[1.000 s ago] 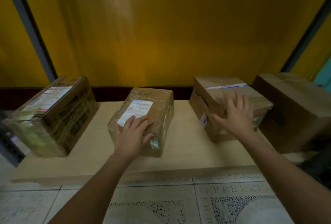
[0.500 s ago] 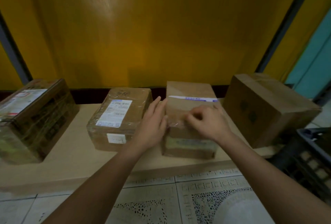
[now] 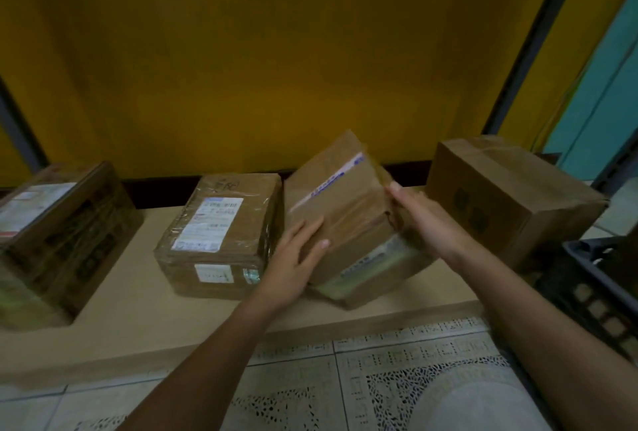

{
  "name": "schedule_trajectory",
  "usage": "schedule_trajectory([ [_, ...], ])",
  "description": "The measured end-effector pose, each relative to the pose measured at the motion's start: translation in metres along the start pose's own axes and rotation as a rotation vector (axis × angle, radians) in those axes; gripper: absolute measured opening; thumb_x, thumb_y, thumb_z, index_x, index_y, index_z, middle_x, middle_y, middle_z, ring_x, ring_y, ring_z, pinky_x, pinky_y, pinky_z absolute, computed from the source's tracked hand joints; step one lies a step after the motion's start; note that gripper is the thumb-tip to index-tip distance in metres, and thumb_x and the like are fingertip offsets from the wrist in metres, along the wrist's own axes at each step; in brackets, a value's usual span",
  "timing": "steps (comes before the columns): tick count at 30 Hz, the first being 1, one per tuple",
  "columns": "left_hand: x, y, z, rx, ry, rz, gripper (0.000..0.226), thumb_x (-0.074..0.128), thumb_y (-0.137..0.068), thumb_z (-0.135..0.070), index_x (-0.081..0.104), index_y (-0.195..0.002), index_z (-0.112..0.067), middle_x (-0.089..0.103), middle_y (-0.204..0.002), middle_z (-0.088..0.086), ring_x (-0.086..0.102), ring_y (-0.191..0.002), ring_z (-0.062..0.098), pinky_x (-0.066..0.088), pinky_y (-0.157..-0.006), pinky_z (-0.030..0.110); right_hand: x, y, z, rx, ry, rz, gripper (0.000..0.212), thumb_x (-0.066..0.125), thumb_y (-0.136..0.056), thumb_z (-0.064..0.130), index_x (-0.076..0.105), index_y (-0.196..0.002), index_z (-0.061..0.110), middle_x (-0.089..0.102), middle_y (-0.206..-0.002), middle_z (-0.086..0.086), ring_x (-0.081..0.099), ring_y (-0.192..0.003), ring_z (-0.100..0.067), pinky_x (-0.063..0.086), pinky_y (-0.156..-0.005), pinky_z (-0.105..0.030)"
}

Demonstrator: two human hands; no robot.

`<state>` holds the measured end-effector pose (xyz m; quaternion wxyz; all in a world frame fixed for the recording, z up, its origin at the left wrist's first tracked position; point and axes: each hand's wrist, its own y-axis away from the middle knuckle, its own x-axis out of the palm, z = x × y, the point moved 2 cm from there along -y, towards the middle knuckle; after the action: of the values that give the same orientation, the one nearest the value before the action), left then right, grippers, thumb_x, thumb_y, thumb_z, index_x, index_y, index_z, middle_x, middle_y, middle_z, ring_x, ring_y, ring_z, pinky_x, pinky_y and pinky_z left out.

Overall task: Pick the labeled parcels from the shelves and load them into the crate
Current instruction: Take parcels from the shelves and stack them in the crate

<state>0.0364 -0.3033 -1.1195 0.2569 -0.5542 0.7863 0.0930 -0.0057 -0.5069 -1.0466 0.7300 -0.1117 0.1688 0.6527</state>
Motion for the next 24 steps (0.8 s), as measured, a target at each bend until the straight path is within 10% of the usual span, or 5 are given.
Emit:
schedule_trajectory([
  [3, 0.011, 0.002, 0.01, -0.086, -0.063, 0.211, 0.048, 0.044, -0.096, -0.023, 0.03, -0.142, -0.026, 0.038, -0.146, 0.002, 0.04, -0.124, 0.008, 0.034, -0.098, 0.021, 0.023, 0.0, 0.014, -0.143, 0.262, 0.11, 0.045, 0.033, -0.081, 0.071, 0.06, -0.108, 0.047, 0.054, -0.112, 0.031, 0.05, -0.105, 0.001, 0.035, -0.097, -0.033],
  [7, 0.009, -0.014, -0.01, -0.143, 0.098, -0.083, 0.047, 0.035, -0.098, -0.033, 0.026, -0.144, -0.025, 0.038, -0.146, 0.003, 0.038, -0.132, 0.02, 0.029, -0.105, 0.03, 0.041, 0.0, 0.023, -0.301, 0.411, 0.225, 0.031, 0.044, -0.093, 0.044, 0.065, -0.109, 0.028, 0.062, -0.118, 0.013, 0.052, -0.11, 0.006, 0.04, -0.101, -0.022],
  [12, 0.022, -0.022, -0.031, -0.045, 0.039, -0.006, 0.046, 0.039, -0.095, -0.041, 0.032, -0.14, -0.034, 0.025, -0.146, 0.002, 0.033, -0.112, 0.005, 0.026, -0.097, 0.021, -0.02, -0.01, -0.002, -0.093, 0.199, -0.475, 0.051, 0.057, -0.089, 0.035, 0.043, -0.135, 0.018, 0.049, -0.132, 0.0, 0.047, -0.12, -0.015, 0.045, -0.094, -0.031],
  [16, 0.028, -0.018, -0.026, -0.007, 0.083, -0.065, 0.038, 0.041, -0.095, -0.038, 0.039, -0.133, -0.035, 0.032, -0.14, -0.002, 0.038, -0.104, 0.002, 0.034, -0.07, -0.002, -0.011, -0.005, -0.042, 0.328, -0.22, -0.112, 0.061, 0.05, -0.085, 0.055, 0.039, -0.137, 0.024, 0.042, -0.142, -0.004, 0.042, -0.125, -0.025, 0.03, -0.106, -0.045],
  [24, 0.025, -0.009, 0.015, -0.224, 0.127, -0.004, 0.033, 0.039, -0.097, -0.009, 0.048, -0.129, -0.01, 0.046, -0.135, 0.008, 0.042, -0.128, 0.027, 0.035, -0.103, 0.029, 0.028, -0.021, 0.014, -0.192, 0.256, 0.013, 0.025, 0.05, -0.088, 0.046, 0.067, -0.103, 0.036, 0.062, -0.122, 0.005, 0.051, -0.118, -0.018, 0.035, -0.105, -0.041],
])
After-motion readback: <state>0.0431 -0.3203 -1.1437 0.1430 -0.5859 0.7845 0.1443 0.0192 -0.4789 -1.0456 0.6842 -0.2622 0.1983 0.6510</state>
